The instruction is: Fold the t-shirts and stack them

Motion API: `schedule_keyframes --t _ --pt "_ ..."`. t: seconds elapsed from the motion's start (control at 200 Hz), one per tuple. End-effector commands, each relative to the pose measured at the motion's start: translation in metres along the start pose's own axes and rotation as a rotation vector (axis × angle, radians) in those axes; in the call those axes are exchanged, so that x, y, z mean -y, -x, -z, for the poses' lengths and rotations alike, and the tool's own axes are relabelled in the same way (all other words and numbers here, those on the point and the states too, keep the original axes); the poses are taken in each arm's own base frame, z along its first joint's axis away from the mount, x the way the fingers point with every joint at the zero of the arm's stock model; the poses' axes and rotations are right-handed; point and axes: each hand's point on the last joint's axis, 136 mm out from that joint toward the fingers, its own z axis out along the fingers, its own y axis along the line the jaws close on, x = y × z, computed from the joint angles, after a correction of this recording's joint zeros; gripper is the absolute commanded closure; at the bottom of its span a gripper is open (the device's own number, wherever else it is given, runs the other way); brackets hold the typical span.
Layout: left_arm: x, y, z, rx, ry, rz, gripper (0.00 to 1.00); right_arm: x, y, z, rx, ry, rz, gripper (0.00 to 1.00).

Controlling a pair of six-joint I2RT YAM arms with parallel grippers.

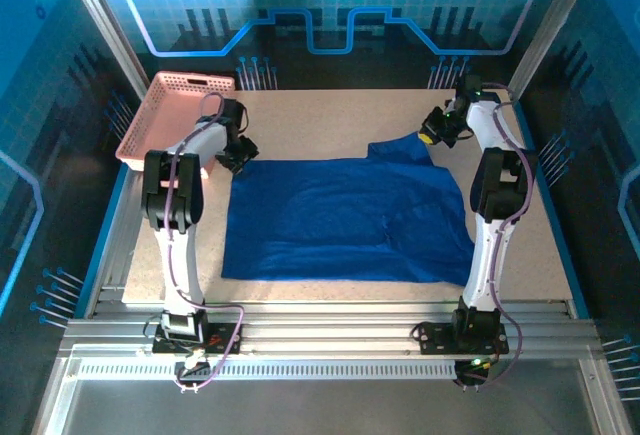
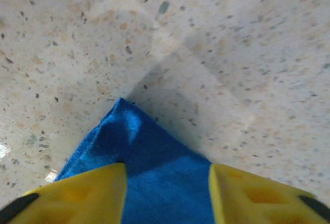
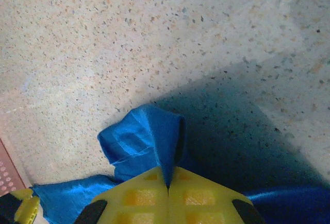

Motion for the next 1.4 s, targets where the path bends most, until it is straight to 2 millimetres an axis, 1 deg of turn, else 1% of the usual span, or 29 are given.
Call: schedule_keyframes --t 0.0,0.095,0.22,0.305,0.39,0.44,0.53,0.625,0.785,0.94,1.105,1.396 --pt "-0.014 -0.010 -0.011 -0.057 0.052 -0.012 0.70 0.008 0.002 -0.005 -0.031 -0.014 -0.007 1.00" --pt "-0.016 -0.015 -0.013 -0.072 0.046 -0.016 0.85 0.018 0.002 -0.006 -0.039 -0.053 -0.018 1.00" --pt "-0.014 -0.018 -0.010 -0.078 0.022 -0.027 1.00 0.034 0.002 -0.010 -0.046 -0.097 -0.036 0.97" --pt "-0.009 -0.018 -0.004 -0.072 -0.009 -0.035 1.00 0.042 0.005 -0.014 -0.035 -0.106 -0.043 0.95" --pt "-0.004 -0.021 0.000 -0.072 -0.042 -0.046 1.00 0.040 0.011 -0.014 -0.008 -0.092 -0.037 0.89" --pt "-0.001 -0.023 0.002 -0.073 -0.054 -0.053 1.00 0.038 0.015 -0.014 0.005 -0.083 -0.033 0.88" --pt "0.003 -0.027 0.005 -0.077 -0.076 -0.067 1.00 0.035 0.022 -0.013 0.023 -0.076 -0.025 0.83" --pt "0.006 -0.031 0.005 -0.082 -0.085 -0.079 1.00 0.034 0.024 -0.014 0.023 -0.077 -0.020 0.78" --pt "0.011 -0.036 0.005 -0.091 -0.100 -0.092 1.00 0.040 0.026 -0.017 0.021 -0.099 -0.020 0.77" --pt "0.015 -0.038 0.006 -0.091 -0.113 -0.095 1.00 0.050 0.026 -0.019 0.020 -0.136 -0.023 0.72" --pt "0.017 -0.041 0.006 -0.092 -0.115 -0.100 1.00 0.057 0.034 -0.022 0.030 -0.143 -0.034 0.69" --pt "0.017 -0.044 0.007 -0.091 -0.117 -0.102 1.00 0.059 0.041 -0.035 0.029 -0.138 -0.052 0.68"
